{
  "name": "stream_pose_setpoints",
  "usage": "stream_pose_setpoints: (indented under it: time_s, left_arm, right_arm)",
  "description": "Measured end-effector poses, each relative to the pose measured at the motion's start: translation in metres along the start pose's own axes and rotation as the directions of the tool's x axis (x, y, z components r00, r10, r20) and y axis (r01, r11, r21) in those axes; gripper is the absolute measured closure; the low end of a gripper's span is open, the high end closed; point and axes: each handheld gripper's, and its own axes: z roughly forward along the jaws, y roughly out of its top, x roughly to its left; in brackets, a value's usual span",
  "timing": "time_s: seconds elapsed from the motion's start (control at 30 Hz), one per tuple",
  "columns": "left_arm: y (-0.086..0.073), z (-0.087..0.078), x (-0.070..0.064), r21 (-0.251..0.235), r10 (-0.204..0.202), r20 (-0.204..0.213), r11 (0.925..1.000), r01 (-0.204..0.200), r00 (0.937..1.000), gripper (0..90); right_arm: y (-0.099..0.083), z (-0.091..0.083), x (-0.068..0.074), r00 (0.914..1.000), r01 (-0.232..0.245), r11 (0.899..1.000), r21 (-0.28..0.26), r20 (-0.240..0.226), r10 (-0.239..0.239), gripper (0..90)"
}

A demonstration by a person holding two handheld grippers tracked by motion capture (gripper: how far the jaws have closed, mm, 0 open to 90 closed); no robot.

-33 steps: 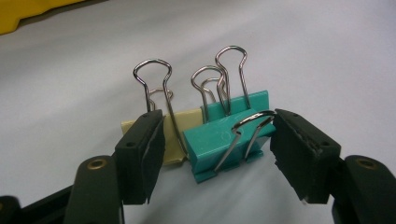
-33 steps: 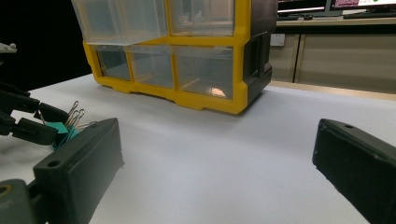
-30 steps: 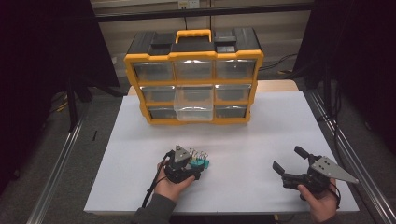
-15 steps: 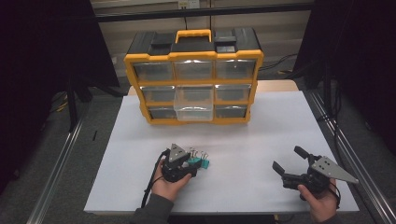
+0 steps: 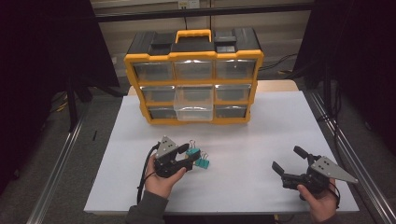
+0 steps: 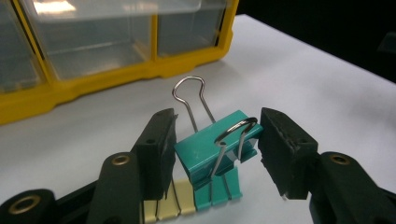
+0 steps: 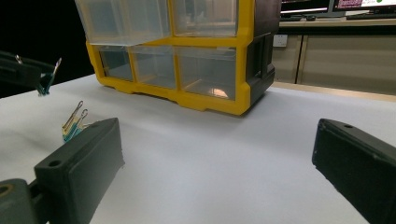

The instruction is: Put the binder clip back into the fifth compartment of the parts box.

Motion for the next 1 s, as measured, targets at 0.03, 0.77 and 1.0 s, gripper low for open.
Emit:
stream_pose_setpoints:
  time_s: [0.03, 0.77, 1.0]
  left_arm:
    - [0.003, -0.001, 0.000, -0.004, -0.002, 0.002, 1.0000, 0.002, 1.0000, 47.3]
    - [0.061, -0.015, 0.004, -0.082, -0.001, 0.023, 0.9967, 0.003, 0.9997, 47.3]
    - [0.077, -0.016, 0.004, -0.096, 0.001, 0.026, 0.9953, 0.001, 0.9997, 47.3]
  right_arm:
    - [0.000, 0.000, 0.000, 1.0000, -0.002, 1.000, -0.003, 0.000, 0.002, 1.4]
    - [0.001, 0.000, 0.001, 1.0000, -0.005, 1.000, -0.006, -0.002, 0.005, 1.4]
    - [0.001, 0.000, 0.001, 1.0000, -0.006, 1.000, -0.005, -0.003, 0.006, 1.4]
